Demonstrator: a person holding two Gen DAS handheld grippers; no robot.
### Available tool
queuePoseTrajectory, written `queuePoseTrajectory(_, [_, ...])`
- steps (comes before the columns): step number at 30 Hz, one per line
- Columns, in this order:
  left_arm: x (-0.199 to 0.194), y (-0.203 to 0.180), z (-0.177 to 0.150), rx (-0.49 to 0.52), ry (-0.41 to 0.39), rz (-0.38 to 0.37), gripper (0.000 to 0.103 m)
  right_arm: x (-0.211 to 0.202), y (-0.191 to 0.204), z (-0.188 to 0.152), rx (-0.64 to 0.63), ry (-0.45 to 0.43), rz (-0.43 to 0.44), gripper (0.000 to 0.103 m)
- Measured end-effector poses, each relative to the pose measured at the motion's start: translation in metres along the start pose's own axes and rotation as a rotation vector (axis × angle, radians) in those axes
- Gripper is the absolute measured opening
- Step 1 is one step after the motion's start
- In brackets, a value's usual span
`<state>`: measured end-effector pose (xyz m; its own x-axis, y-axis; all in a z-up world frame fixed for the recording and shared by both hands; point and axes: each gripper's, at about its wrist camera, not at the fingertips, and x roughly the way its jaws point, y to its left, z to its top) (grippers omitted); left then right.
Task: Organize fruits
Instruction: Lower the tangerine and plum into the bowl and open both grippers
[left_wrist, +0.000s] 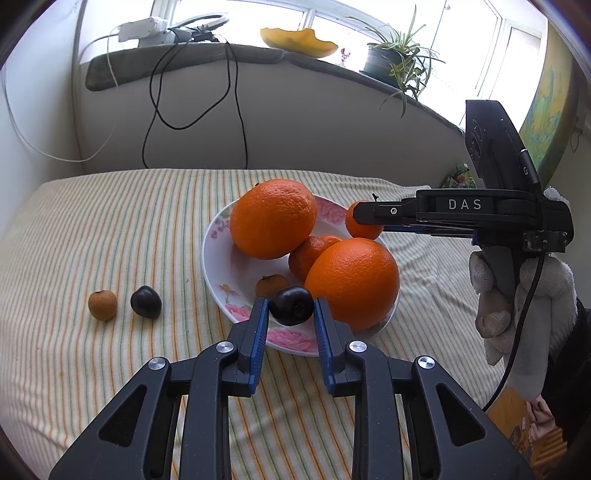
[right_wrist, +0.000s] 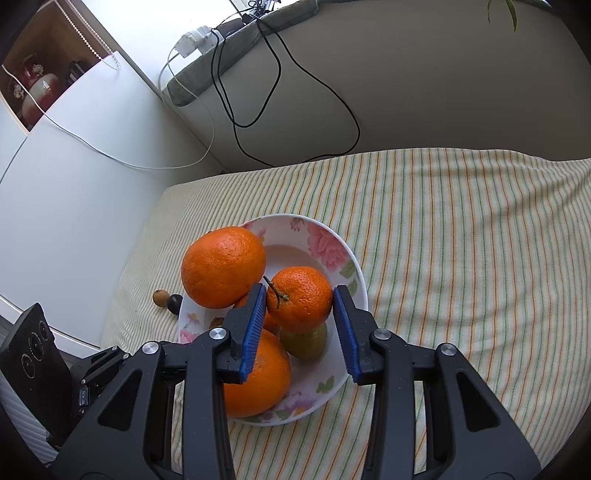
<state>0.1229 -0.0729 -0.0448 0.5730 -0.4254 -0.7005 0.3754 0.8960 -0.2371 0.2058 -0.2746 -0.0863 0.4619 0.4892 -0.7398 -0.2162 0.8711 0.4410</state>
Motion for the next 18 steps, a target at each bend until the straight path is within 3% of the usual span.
queuePoseTrajectory(9, [-0.004,-0.004,0.000,0.018,-0.016,0.024,0.057,0.000,0.005,0.000,-0.020,0.000,-0.026,0.042])
queuePoseTrajectory(11, [-0.004,-0.004,0.000,0.018,-0.017,0.033,0.064,-0.002,0.006,0.000,-0.026,-0.011,-0.027,0.058])
queuePoseTrajectory(14, [-0.005,-0.005,-0.001,0.017,-0.020,0.051,0.071,-0.008,0.008,0.001,-0.034,-0.039,-0.032,0.068])
queuePoseTrajectory(18, [-0.007,-0.007,-0.001,0.017,-0.019,0.073,0.077,-0.016,0.010,0.003,-0.049,-0.064,-0.050,0.072])
